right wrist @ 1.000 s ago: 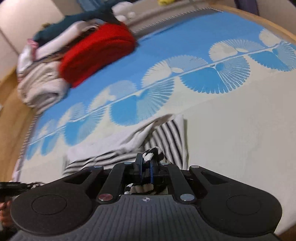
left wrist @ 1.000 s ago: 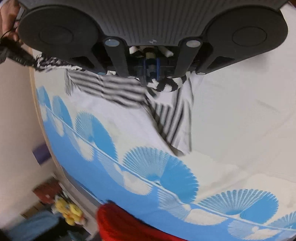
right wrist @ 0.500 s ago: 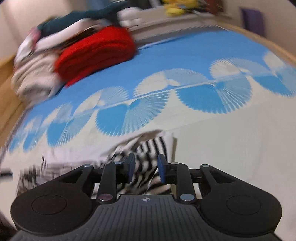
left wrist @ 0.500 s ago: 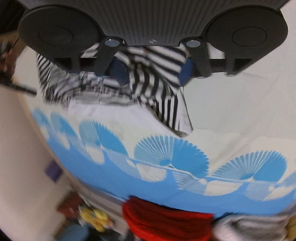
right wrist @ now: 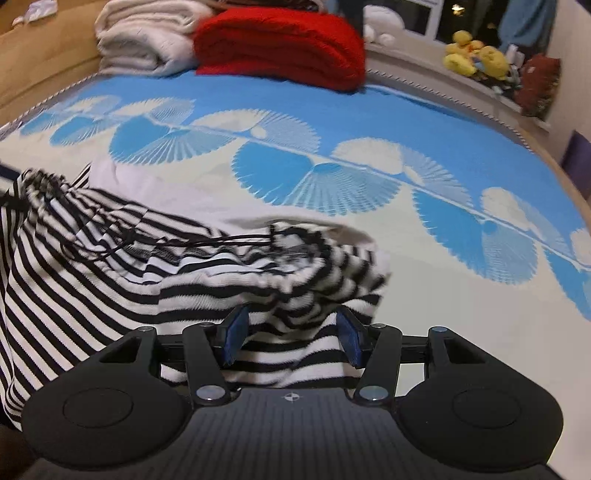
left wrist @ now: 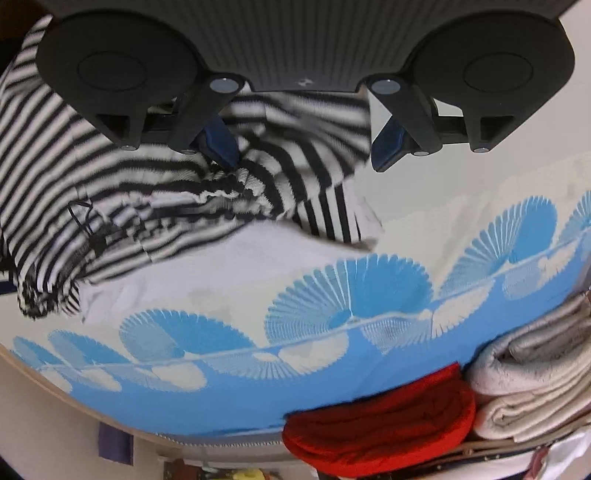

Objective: Fold small clothes

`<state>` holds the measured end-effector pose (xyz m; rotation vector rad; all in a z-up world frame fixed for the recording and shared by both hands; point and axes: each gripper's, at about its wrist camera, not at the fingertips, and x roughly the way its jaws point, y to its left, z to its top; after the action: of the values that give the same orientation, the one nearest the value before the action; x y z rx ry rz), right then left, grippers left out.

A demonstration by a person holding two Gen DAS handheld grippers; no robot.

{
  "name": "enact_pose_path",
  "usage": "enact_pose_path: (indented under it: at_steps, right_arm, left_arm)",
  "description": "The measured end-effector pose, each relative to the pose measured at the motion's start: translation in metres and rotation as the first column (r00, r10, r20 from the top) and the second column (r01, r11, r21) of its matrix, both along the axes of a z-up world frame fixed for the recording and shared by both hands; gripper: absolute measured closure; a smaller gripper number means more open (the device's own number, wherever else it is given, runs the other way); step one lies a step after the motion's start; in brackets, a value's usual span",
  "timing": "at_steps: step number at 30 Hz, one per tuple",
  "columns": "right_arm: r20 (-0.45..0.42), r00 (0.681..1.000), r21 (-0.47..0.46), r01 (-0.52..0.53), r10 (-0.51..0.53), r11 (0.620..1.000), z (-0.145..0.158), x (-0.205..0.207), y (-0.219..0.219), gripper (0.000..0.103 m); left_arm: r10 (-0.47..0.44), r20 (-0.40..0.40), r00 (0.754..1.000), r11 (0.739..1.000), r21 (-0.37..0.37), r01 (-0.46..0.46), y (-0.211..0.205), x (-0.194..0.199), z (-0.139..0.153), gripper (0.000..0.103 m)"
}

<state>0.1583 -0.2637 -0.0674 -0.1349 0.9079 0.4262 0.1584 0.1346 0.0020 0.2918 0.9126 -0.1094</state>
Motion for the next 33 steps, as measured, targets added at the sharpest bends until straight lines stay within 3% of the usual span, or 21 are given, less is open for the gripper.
enact_pose_path:
  at_steps: [4, 5, 7, 9, 12, 16, 19, 21, 25, 33]
  right_arm:
    - [-0.010, 1.000, -0.009, 0.010, -0.010, 1.000, -0.005, 0.013, 0.008, 0.049]
    - [-0.010, 1.000, -0.014, 0.014, -0.015, 1.000, -0.006, 0.017, 0.009, 0.050]
    - [-0.002, 1.000, -0.029, 0.021, -0.021, 0.999, -0.009, 0.025, 0.011, 0.050]
    - [0.001, 0.999, -0.032, 0.039, -0.039, 0.999, -0.011, 0.033, 0.011, 0.050]
    - [0.006, 0.998, -0.041, 0.057, -0.057, 0.998, -0.017, 0.043, 0.010, 0.055]
    - [-0.004, 0.999, -0.045, 0.054, -0.054, 0.998, -0.025, 0.054, 0.013, 0.073]
    - [0.009, 0.998, -0.021, 0.058, -0.058, 0.998, -0.024, 0.061, 0.014, 0.092]
    - [0.052, 0.994, -0.011, 0.098, -0.098, 0.995, -0.015, 0.064, 0.013, 0.095]
    - [0.188, 0.955, 0.139, 0.204, -0.228, 0.969, 0.018, 0.070, -0.004, 0.095]
    - [0.205, 0.945, 0.062, 0.247, -0.254, 0.967, -0.003, 0.102, 0.017, 0.095]
  left_arm:
    - [-0.011, 0.004, 1.000, 1.000, -0.016, 0.011, -0.003, 0.014, -0.001, 0.022]
    - [-0.015, -0.001, 1.000, 1.000, -0.022, 0.015, -0.003, 0.018, -0.003, 0.027]
    - [-0.025, -0.016, 1.000, 0.999, -0.041, 0.024, -0.002, 0.026, -0.006, 0.044]
    - [-0.027, -0.021, 0.999, 0.998, -0.064, 0.026, 0.000, 0.033, -0.007, 0.079]
    - [0.021, 0.007, 1.000, 0.995, -0.100, -0.020, 0.008, 0.044, -0.001, 0.090]
    - [0.164, 0.050, 0.985, 0.971, -0.187, -0.152, 0.029, 0.058, 0.012, 0.092]
    - [0.236, 0.069, 0.969, 0.954, -0.208, -0.218, 0.037, 0.067, 0.017, 0.096]
    - [0.270, 0.100, 0.958, 0.950, -0.188, -0.248, 0.038, 0.072, 0.020, 0.100]
    - [0.314, 0.165, 0.935, 0.935, -0.227, -0.274, 0.040, 0.081, 0.030, 0.100]
    - [0.367, 0.220, 0.904, 0.921, -0.226, -0.318, 0.038, 0.106, 0.026, 0.100]
